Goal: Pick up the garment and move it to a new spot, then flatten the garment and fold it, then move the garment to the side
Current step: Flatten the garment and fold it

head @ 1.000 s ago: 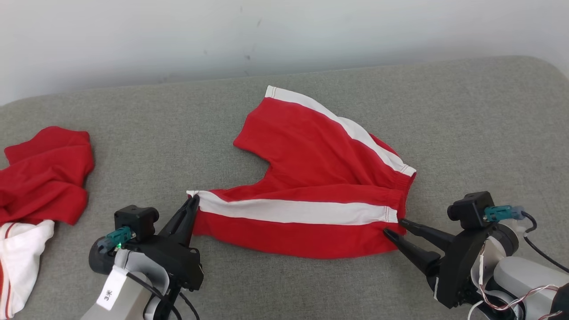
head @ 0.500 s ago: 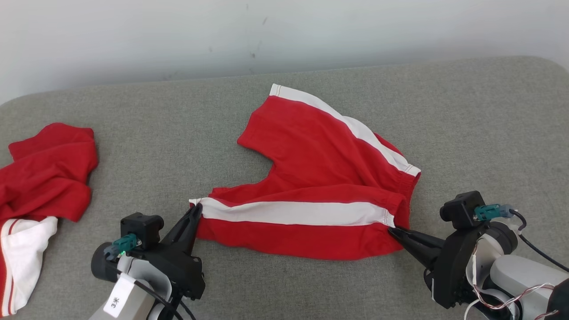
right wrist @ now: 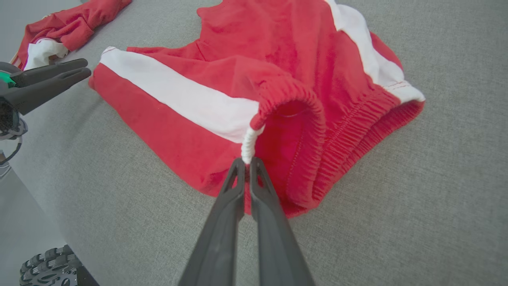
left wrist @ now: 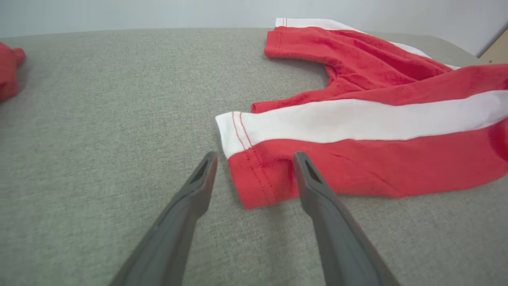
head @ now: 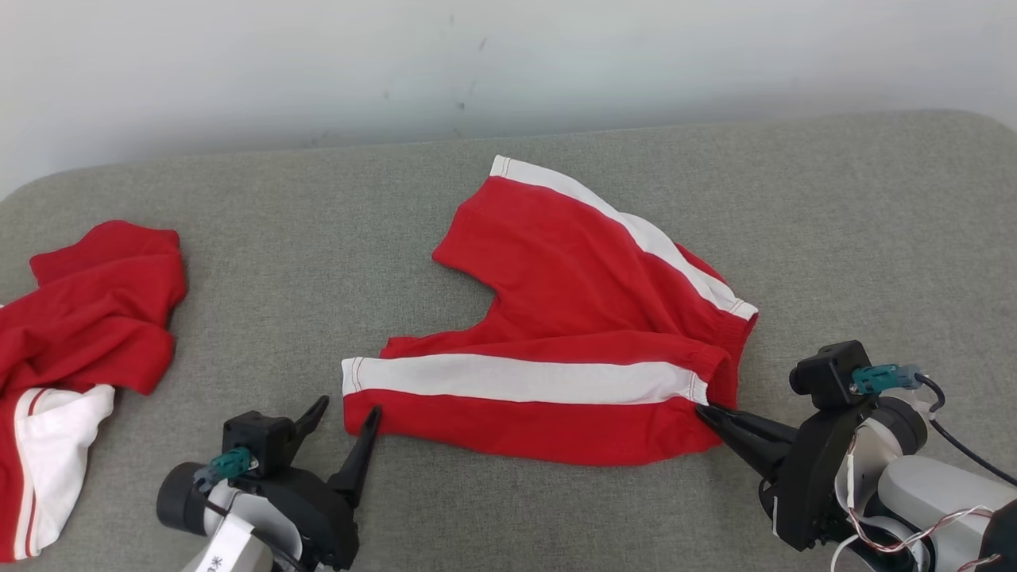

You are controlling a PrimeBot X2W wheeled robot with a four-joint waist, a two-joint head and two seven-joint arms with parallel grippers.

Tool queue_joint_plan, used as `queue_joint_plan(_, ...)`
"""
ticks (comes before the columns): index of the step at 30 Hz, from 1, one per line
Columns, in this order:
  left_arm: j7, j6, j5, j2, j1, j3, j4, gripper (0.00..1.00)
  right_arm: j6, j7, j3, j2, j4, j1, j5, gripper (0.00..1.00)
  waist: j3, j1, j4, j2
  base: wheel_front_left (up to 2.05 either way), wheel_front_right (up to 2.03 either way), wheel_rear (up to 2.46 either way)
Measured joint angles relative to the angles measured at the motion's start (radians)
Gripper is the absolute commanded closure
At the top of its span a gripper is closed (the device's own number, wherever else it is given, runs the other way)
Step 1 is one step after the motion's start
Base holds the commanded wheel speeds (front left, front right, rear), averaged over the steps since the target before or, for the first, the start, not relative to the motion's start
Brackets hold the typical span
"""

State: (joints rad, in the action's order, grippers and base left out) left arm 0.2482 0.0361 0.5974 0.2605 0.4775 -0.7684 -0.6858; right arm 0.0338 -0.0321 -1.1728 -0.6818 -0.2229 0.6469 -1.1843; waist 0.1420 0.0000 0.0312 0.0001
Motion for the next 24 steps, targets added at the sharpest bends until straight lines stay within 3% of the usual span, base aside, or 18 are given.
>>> queue_joint_plan(21,-0.108,0.054,0.078,-0.014,0.084,0.034,-0.122,0.0,0.001,0.012,-0.002,0.01,0.007,0.02,0.002,1.0,0.02,0.0,-0.027,-0.0001,0.0,0.0,0.0)
queue_joint_plan(23,-0.116,0.06,0.082,-0.018,0.086,0.033,-0.133,0.05,0.001,0.012,-0.002,0.01,0.007,0.02,0.002,1.0,0.022,0.0,-0.029,0.0,0.0,0.0,0.0)
queue_joint_plan(24,-0.122,0.061,0.088,-0.021,0.086,0.032,-0.139,0.2,0.001,0.012,-0.002,0.01,0.007,0.02,0.002,1.0,0.023,0.0,-0.03,0.0,0.0,0.0,0.0)
